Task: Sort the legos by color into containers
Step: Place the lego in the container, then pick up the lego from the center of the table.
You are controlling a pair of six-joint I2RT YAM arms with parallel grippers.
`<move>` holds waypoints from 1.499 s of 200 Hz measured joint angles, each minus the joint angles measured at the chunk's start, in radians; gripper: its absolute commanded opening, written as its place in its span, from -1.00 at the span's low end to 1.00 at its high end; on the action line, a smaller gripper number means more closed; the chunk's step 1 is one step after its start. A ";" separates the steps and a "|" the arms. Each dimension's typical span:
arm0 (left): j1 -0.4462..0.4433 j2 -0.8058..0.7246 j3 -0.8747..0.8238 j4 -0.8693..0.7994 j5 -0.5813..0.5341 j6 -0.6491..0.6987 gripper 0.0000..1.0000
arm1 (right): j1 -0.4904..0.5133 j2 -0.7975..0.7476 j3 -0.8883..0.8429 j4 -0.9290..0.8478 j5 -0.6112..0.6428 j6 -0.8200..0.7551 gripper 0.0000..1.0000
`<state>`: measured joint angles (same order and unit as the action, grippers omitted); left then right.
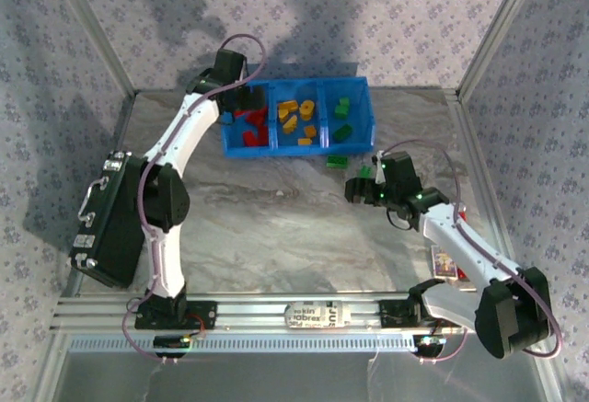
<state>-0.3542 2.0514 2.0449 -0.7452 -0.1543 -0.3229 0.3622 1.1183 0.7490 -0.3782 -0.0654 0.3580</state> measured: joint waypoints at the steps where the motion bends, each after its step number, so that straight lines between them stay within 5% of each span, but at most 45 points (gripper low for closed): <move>1: 0.000 0.000 0.000 -0.002 0.000 0.000 0.98 | 0.000 -0.001 0.000 0.000 0.002 0.000 0.90; 71: -0.159 -0.383 -0.659 0.153 -0.010 -0.035 0.95 | -0.138 0.164 0.038 -0.076 0.024 0.005 0.64; 107: -0.217 -0.663 -0.940 0.284 -0.011 -0.091 0.96 | -0.134 0.316 0.124 -0.083 0.024 0.000 0.58; 143: -0.270 -0.789 -1.126 0.358 -0.011 -0.164 0.95 | -0.076 0.476 0.254 -0.088 0.060 -0.002 0.51; 219: -0.330 -0.986 -1.406 0.388 -0.027 -0.298 0.94 | -0.029 0.697 0.361 -0.118 0.146 0.004 0.21; 300: -0.330 -1.122 -1.448 0.378 -0.038 -0.342 0.92 | 0.014 0.709 0.371 -0.119 0.209 0.026 -0.30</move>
<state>-0.6838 0.9291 0.5972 -0.3672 -0.1925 -0.6647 0.3767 1.8271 1.1198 -0.4973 0.1436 0.3836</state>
